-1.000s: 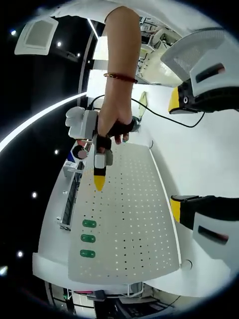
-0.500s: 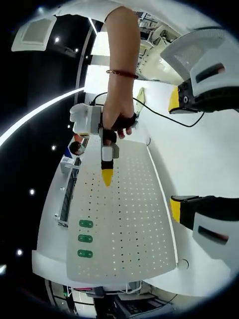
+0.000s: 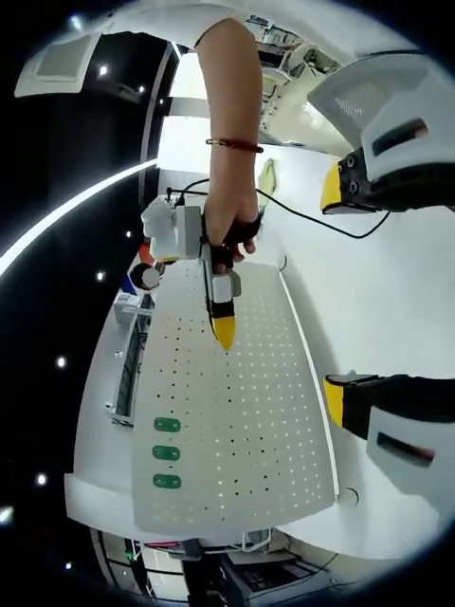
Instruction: Insert the hook assembly into the mounting plate slot until the hook locks in place.
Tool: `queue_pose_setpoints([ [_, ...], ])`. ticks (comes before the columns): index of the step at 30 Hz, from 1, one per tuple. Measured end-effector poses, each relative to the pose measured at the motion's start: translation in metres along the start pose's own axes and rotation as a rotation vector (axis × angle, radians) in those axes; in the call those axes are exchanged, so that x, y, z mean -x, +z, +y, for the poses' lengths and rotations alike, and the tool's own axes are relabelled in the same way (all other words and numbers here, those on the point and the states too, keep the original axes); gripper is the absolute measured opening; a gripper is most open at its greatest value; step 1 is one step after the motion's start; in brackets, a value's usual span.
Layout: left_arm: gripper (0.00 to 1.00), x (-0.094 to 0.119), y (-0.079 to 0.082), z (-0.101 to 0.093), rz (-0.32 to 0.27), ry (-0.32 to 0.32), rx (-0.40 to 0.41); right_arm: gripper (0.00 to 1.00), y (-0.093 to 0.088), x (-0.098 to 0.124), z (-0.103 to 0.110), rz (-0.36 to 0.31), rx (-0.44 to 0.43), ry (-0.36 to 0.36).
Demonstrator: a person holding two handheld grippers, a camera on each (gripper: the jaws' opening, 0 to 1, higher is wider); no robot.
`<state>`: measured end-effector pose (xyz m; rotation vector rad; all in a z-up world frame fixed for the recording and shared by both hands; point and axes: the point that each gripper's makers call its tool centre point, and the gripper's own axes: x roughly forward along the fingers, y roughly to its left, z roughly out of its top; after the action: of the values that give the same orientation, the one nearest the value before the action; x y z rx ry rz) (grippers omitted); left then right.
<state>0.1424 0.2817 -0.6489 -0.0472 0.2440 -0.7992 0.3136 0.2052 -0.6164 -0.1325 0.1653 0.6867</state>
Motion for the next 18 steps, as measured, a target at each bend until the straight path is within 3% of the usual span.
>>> queue_pose_setpoints([
  [6, 0.71, 0.0, 0.001, 0.0, -0.013, 0.033, -0.003, 0.23, -0.015, -0.008, 0.0, 0.066, 0.079, 0.034],
  [8, 0.71, 0.0, 0.0, 0.0, -0.009, 0.04, 0.002, 0.23, -0.019, -0.012, 0.002, 0.065, 0.056, 0.058],
  [18, 0.71, 0.002, -0.002, 0.002, -0.017, 0.072, 0.019, 0.23, -0.043, -0.025, 0.009, 0.116, 0.104, 0.118],
])
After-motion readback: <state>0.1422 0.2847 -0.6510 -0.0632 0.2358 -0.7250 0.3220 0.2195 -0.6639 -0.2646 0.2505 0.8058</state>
